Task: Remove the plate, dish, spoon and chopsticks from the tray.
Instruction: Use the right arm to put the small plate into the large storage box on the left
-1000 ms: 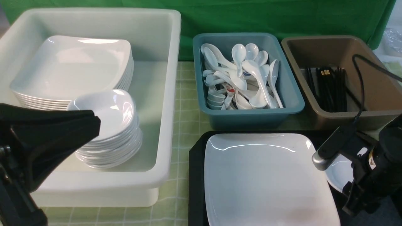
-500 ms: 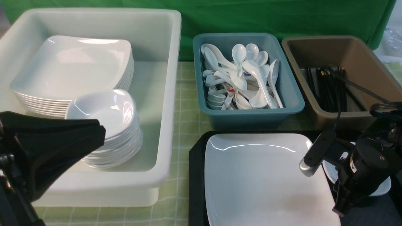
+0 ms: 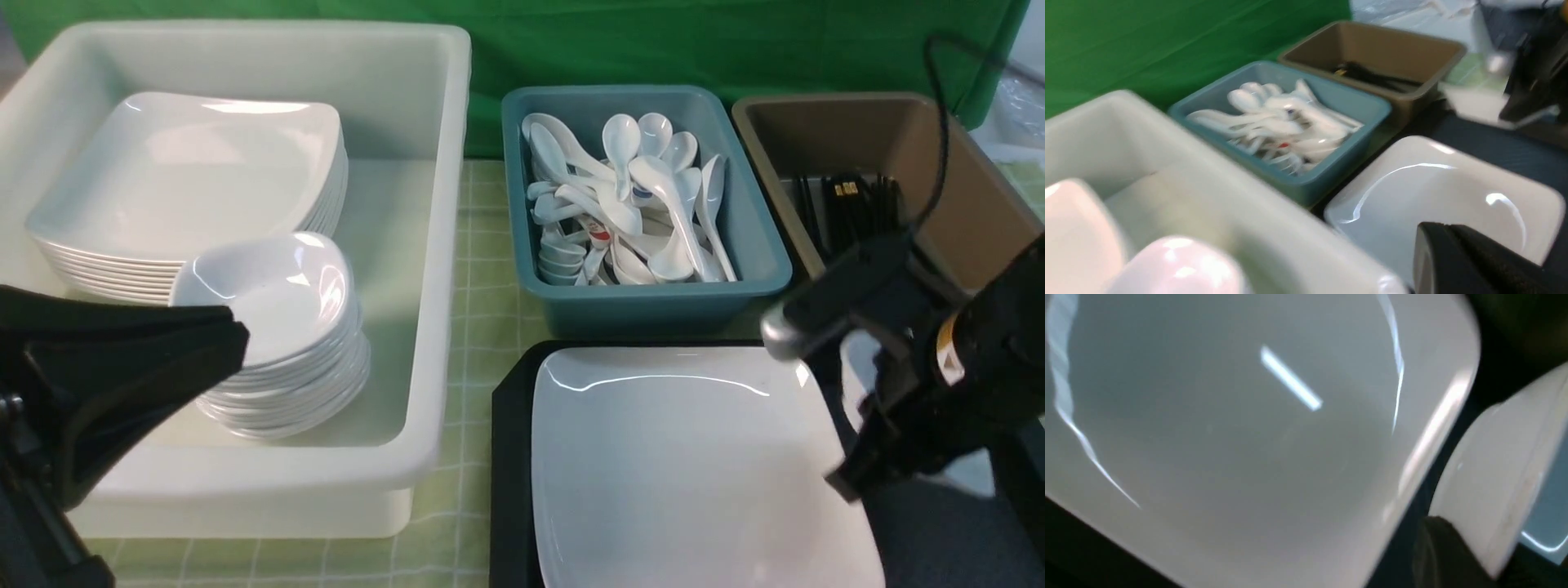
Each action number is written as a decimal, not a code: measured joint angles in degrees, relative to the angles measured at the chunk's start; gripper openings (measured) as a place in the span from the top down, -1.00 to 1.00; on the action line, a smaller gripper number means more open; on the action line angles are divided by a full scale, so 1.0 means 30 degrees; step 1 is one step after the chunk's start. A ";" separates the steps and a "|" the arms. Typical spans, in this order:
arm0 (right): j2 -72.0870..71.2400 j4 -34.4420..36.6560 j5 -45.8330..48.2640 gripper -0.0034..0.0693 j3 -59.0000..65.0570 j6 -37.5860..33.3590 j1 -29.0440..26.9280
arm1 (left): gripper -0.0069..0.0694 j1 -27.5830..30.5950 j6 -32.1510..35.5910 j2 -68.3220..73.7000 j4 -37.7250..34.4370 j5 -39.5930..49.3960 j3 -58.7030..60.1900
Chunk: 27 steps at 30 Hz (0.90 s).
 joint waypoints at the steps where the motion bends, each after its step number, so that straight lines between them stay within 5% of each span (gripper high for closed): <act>1: 0.0155 0.0048 -0.0242 0.74 -0.1399 -0.0214 0.0765 | 0.77 0.0000 -0.2431 -0.0489 0.2476 0.0463 -0.0482; 6: 0.3393 0.1107 -0.1462 0.74 -0.7698 -0.3400 0.3638 | 0.77 0.0000 -0.7944 -0.2850 0.8655 0.2729 -0.1662; 11: 0.8256 0.2385 -0.1343 0.74 -1.3224 -0.5496 0.5164 | 0.77 0.0000 -1.0448 -0.5114 1.0932 0.5035 -0.1848; 22: 1.6996 0.2033 -0.0095 0.74 -2.1267 -0.7098 0.7615 | 0.77 0.0000 -1.0761 -0.6555 1.0610 0.7758 -0.1862; 27: 1.8360 0.0872 0.0054 0.55 -2.1779 -0.7114 0.7686 | 0.77 0.0000 -1.0202 -0.6555 0.9651 0.7363 -0.1862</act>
